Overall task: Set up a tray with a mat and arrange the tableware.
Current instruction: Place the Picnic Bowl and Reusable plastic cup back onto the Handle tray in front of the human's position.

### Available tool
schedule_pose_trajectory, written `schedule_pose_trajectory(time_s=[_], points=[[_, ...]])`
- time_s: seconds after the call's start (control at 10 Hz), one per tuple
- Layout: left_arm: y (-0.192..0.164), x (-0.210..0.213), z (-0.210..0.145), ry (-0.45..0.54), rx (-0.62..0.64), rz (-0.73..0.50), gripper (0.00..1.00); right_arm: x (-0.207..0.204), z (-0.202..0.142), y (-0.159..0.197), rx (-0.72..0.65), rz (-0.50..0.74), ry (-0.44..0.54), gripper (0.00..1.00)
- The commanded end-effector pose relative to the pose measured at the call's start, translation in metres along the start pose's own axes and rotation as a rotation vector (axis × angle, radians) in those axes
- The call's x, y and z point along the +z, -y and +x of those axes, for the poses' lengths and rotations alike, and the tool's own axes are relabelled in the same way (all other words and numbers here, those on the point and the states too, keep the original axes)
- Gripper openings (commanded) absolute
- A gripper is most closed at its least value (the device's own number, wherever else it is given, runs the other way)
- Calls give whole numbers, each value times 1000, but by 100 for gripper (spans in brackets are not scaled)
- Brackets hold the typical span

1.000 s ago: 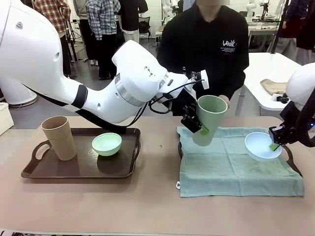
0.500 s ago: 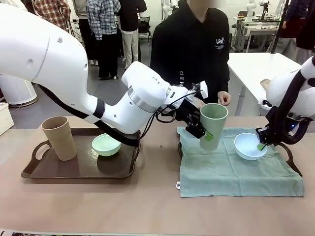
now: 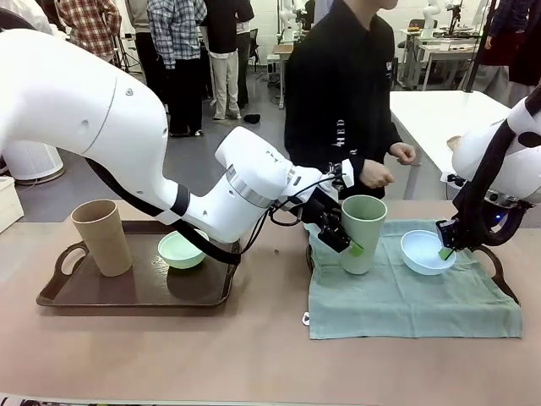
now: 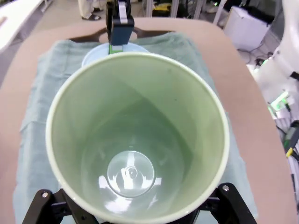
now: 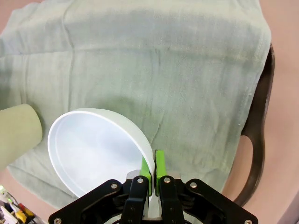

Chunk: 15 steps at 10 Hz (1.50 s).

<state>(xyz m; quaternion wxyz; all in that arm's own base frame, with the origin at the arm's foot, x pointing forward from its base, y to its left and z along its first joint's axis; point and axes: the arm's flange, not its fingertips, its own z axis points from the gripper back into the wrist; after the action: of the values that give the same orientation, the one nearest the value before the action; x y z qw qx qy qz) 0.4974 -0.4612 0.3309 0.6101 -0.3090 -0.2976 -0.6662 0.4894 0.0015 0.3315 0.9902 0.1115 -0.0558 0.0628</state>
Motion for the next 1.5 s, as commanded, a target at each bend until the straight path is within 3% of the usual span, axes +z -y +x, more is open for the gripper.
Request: schedule_pose_trajectory(time_s=[0.0,0.1,0.2,0.3,0.8,1.0,1.2,1.4], points=[[-7,-2,0,12,-25,3,100,-12,5,10,5,20,-5,4],[-8,-2,0,4,-20,-3,100,-12,5,10,5,26,-18,64],[-9,-2,-1,0,-13,0,100,-11,4,11,-3,11,-24,64],[-9,-2,-1,-24,1,5,100,-8,2,9,-21,-20,-38,84],[-12,6,-22,-230,180,2,100,31,-26,2,-19,-99,-10,84],[-2,29,-18,-350,245,31,100,54,-42,2,5,-99,6,84],[29,84,28,-487,302,105,100,77,-58,-1,52,-90,21,84],[59,138,70,-657,448,191,100,93,-68,-6,83,-109,35,84]])
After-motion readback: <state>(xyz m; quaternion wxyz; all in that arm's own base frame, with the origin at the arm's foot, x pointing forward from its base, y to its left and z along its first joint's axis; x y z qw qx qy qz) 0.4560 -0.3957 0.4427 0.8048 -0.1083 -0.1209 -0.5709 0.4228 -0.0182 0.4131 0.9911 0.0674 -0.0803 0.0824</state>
